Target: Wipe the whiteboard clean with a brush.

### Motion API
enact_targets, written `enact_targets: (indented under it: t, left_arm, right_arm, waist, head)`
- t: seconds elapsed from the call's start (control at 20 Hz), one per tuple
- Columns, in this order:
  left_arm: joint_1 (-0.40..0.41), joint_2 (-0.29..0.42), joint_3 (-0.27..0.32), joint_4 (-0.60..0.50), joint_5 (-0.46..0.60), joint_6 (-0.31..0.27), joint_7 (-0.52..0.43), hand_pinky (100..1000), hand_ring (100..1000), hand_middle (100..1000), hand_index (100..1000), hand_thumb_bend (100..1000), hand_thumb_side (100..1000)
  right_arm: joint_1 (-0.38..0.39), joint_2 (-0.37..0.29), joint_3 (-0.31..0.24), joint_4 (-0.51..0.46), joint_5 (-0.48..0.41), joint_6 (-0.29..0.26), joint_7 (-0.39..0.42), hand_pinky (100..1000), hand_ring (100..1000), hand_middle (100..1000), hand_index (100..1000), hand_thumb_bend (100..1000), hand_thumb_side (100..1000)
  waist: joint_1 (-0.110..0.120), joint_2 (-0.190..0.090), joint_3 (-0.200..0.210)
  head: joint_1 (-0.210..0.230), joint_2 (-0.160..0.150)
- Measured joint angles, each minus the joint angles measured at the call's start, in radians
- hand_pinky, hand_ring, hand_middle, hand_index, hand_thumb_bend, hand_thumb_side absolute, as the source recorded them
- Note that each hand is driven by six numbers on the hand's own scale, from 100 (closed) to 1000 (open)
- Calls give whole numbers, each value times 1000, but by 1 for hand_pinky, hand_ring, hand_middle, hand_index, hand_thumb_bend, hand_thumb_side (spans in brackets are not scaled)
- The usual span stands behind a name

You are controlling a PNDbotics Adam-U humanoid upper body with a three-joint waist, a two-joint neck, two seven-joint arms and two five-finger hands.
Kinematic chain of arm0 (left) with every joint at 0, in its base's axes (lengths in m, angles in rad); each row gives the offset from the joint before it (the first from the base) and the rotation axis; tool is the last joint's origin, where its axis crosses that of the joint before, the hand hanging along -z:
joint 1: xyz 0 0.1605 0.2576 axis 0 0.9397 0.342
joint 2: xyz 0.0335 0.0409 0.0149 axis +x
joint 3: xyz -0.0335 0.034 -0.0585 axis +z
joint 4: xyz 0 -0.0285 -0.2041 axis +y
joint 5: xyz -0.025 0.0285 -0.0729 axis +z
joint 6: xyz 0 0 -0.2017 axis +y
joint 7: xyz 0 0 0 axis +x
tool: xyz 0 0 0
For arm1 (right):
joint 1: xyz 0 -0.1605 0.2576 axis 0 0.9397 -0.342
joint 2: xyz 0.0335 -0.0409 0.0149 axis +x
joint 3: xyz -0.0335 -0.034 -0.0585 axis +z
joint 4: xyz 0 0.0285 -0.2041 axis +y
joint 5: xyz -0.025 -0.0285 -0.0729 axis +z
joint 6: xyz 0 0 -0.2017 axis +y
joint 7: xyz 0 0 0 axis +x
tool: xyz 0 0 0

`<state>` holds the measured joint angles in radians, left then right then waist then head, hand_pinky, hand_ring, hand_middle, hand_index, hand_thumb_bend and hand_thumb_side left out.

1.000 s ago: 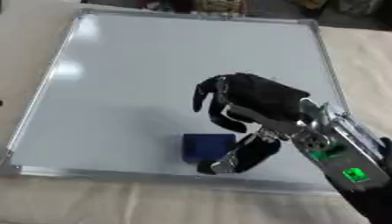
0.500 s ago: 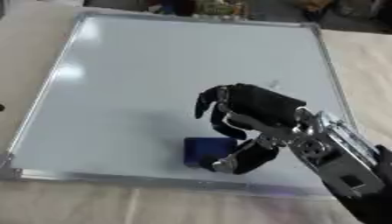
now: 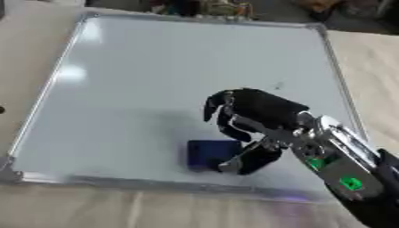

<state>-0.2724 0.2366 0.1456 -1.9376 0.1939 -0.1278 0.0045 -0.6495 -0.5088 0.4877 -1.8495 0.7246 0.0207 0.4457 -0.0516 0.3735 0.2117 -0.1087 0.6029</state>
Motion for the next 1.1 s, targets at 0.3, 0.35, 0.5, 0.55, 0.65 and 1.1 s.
enact_targets:
  t: [0.3, 0.35, 0.5, 0.55, 0.65, 1.1]
  left_arm:
    - [-1, 0, 0, 0, 0, 0, 0, 478, 364, 456, 483, 269, 871]
    - [-1, 0, 0, 0, 0, 0, 0, 478, 364, 456, 483, 268, 871]
    - [-1, 0, 0, 0, 0, 1, -1, 478, 364, 456, 483, 267, 872]
    - [-1, 0, 0, 0, 0, 2, -2, 478, 364, 456, 483, 266, 871]
    - [-1, 0, 0, 0, 0, 2, -2, 479, 364, 456, 483, 265, 872]
    - [-3, 0, 0, 0, 0, 4, -4, 480, 364, 456, 482, 262, 871]
  right_arm:
    - [9, 3, 0, 0, 1, -4, 0, 642, 755, 634, 100, 518, 253]
    - [10, 3, 0, 0, 1, -5, 1, 643, 757, 631, 100, 522, 257]
    - [17, 3, 0, 7, 3, -11, 2, 643, 756, 618, 100, 522, 260]
    - [17, 3, 0, 10, 4, -13, 3, 642, 756, 609, 100, 520, 259]
    - [18, 4, 0, 18, 5, -20, 3, 643, 757, 606, 100, 515, 257]
    - [26, 13, 0, 72, 29, -38, -7, 639, 755, 625, 100, 474, 229]
  waist:
    - [0, 0, 0]
    - [0, 1, 0]
    - [0, 2, 0]
    - [0, 2, 0]
    - [0, 3, 0]
    - [0, 5, 4]
  head:
    - [0, 0]
    - [0, 0]
    - [0, 0]
    - [0, 0]
    - [0, 0]
    - [0, -4]
